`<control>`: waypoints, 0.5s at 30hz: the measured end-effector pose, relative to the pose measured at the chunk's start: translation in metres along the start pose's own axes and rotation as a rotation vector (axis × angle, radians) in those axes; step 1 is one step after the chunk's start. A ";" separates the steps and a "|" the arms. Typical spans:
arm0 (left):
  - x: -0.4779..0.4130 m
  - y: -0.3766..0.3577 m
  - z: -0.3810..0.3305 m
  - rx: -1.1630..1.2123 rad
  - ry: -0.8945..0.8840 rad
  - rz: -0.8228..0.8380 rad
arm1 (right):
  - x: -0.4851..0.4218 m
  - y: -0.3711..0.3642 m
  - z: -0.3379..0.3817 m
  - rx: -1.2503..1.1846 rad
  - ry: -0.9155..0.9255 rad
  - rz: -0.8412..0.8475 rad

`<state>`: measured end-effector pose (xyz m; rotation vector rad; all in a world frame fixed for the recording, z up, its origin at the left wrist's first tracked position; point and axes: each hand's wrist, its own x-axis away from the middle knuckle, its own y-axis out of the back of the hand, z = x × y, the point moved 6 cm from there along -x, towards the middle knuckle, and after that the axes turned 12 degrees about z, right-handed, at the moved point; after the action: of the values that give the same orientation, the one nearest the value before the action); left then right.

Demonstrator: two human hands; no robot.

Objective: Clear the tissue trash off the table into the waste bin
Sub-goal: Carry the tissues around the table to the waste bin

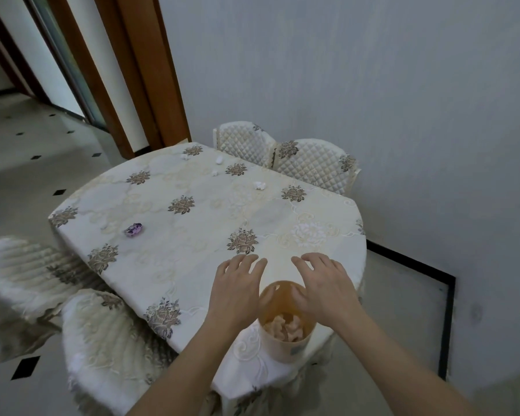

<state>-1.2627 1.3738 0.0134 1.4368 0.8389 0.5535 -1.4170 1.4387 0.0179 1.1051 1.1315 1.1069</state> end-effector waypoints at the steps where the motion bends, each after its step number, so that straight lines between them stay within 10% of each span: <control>1: -0.001 0.004 0.001 0.001 0.000 -0.003 | -0.002 0.003 0.001 -0.002 0.000 -0.008; 15: -0.023 0.020 -0.025 0.040 -0.144 0.001 | 0.029 0.022 -0.042 -0.001 -0.206 -0.046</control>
<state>-1.2937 1.3735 0.0384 1.4954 0.7385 0.4309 -1.4574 1.4730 0.0326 1.1584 0.9891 0.9345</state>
